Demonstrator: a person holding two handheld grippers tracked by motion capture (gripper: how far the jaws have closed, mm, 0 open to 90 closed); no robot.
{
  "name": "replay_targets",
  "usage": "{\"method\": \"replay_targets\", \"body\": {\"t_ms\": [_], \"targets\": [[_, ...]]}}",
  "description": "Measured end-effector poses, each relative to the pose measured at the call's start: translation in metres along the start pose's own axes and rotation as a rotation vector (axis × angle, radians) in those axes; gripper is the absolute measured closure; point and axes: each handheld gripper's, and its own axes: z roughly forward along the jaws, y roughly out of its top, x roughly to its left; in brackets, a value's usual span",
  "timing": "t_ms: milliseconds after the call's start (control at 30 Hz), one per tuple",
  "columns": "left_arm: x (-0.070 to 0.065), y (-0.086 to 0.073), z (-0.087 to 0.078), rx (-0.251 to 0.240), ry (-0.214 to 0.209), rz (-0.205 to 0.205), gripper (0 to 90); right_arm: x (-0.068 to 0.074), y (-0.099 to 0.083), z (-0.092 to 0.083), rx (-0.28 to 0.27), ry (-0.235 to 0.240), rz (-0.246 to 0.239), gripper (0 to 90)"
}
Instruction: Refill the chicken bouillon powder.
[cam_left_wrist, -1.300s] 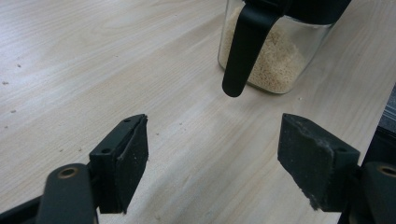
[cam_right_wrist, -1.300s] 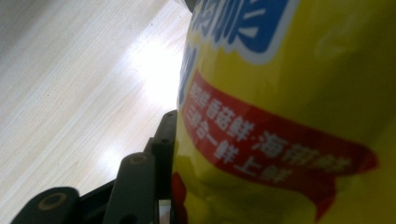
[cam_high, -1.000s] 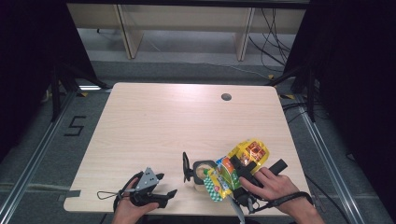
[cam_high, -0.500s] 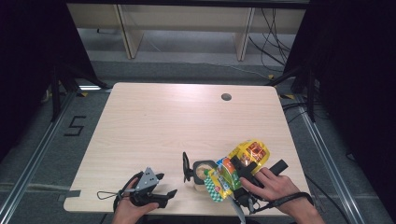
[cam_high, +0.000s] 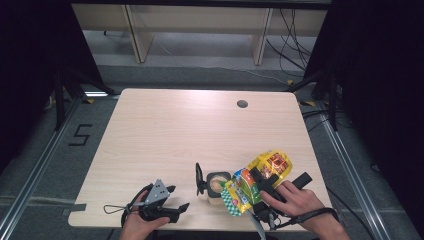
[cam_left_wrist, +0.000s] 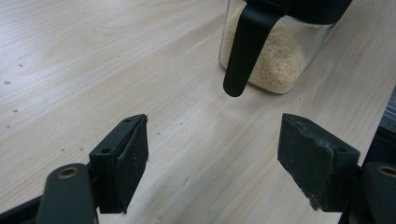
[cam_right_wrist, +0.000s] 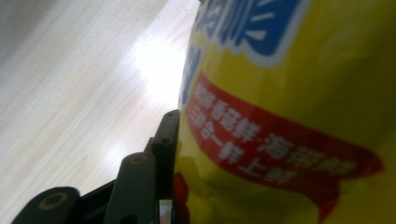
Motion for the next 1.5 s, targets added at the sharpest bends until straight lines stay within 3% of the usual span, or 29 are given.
{"method": "replay_targets", "body": {"t_ms": [33,67,100,167,200,267,333,400,433,467,533,600,633,700,733,767,800,867,933,967,1000,1100,1200,1267,1300,1333,1367,1400,1500], "targets": [[0.000,0.000,0.000,0.001,0.000,0.000,24.3,0.000,0.000,0.000,-0.002,0.001,0.001,57.4],[0.001,0.001,-0.001,0.012,-0.001,0.023,24.3,0.000,-0.001,0.000,-0.012,-0.032,-0.019,57.4],[0.001,0.001,-0.001,0.017,0.003,0.024,24.3,-0.002,-0.002,0.000,-0.010,0.004,-0.025,57.5],[0.002,0.001,-0.001,0.023,0.006,0.028,24.3,-0.002,-0.002,-0.001,-0.001,-0.036,-0.017,57.5],[0.000,0.000,0.000,0.008,0.001,0.008,24.3,-0.003,-0.002,0.000,0.000,-0.006,-0.024,57.5],[0.000,0.000,0.000,0.008,0.003,0.003,24.3,-0.003,-0.001,0.000,-0.007,0.005,-0.032,57.6],[0.000,0.000,0.001,-0.002,-0.002,-0.004,24.3,-0.002,0.000,-0.001,0.002,0.009,-0.007,57.6],[0.001,0.001,-0.001,0.011,0.000,0.034,24.3,-0.005,-0.002,-0.001,-0.002,-0.008,-0.026,57.6],[0.000,0.000,0.000,0.010,0.003,0.005,24.3,-0.004,-0.001,-0.001,0.005,0.002,0.000,57.6],[0.000,0.000,0.000,0.009,0.004,0.002,24.3,-0.004,0.000,0.000,0.009,0.000,-0.010,57.6],[0.002,0.001,-0.001,0.020,-0.001,0.044,24.3,-0.006,0.000,0.001,-0.008,0.012,-0.046,57.6],[0.001,0.001,0.000,0.009,0.001,0.020,24.3,-0.007,0.000,0.000,-0.005,0.004,-0.012,57.6],[0.000,0.000,0.000,0.009,0.003,0.002,24.3,-0.010,-0.001,0.001,-0.005,-0.003,-0.036,57.6],[0.000,0.000,0.000,0.011,0.002,0.004,24.3,-0.009,0.000,0.001,0.006,-0.001,-0.016,57.6],[0.000,0.000,0.000,0.009,0.002,0.003,24.3,-0.010,0.000,0.002,-0.008,0.004,-0.042,57.6],[0.000,0.000,0.000,-0.001,-0.001,0.000,24.3,-0.008,0.002,0.002,-0.002,0.011,-0.019,57.6],[0.000,0.000,0.000,0.002,0.001,-0.002,24.3,-0.009,0.002,0.003,-0.015,0.017,-0.042,57.7],[0.002,0.001,-0.001,0.020,0.001,0.041,24.3,-0.007,0.002,0.003,-0.011,0.007,-0.012,57.7],[0.000,0.000,0.000,0.009,0.002,0.001,24.3,-0.007,0.001,0.004,-0.001,0.010,-0.010,57.6],[0.000,0.000,0.000,0.002,0.000,0.002,24.3,-0.009,0.001,0.005,-0.011,0.019,-0.046,57.7],[0.000,0.000,0.000,0.002,0.000,0.001,24.3,-0.007,0.001,0.004,-0.005,0.021,-0.016,57.7],[0.000,0.000,0.000,0.007,0.003,0.001,24.3,-0.007,0.001,0.004,-0.003,0.016,-0.012,57.7],[0.002,0.001,-0.001,0.022,-0.001,0.041,24.3,-0.007,0.001,0.005,0.001,0.020,-0.021,57.7],[0.002,0.001,-0.001,0.019,-0.001,0.041,24.3,-0.006,0.002,0.006,-0.005,0.025,-0.022,57.7],[0.000,0.000,0.000,0.003,0.001,0.000,24.3,-0.008,0.001,0.006,-0.016,0.024,-0.041,57.7],[0.000,0.000,0.000,0.002,0.000,0.001,24.3,-0.009,0.001,0.006,-0.016,0.018,-0.043,57.7],[0.001,0.000,0.000,0.003,0.000,0.015,24.3,-0.007,0.001,0.006,-0.002,0.016,-0.012,57.7],[0.000,0.000,0.000,0.004,0.001,0.001,24.3,-0.008,0.002,0.006,-0.001,0.019,-0.023,57.7],[0.002,0.001,-0.001,0.014,-0.001,0.041,24.3,-0.007,0.002,0.006,-0.009,0.032,-0.021,57.7]]}}
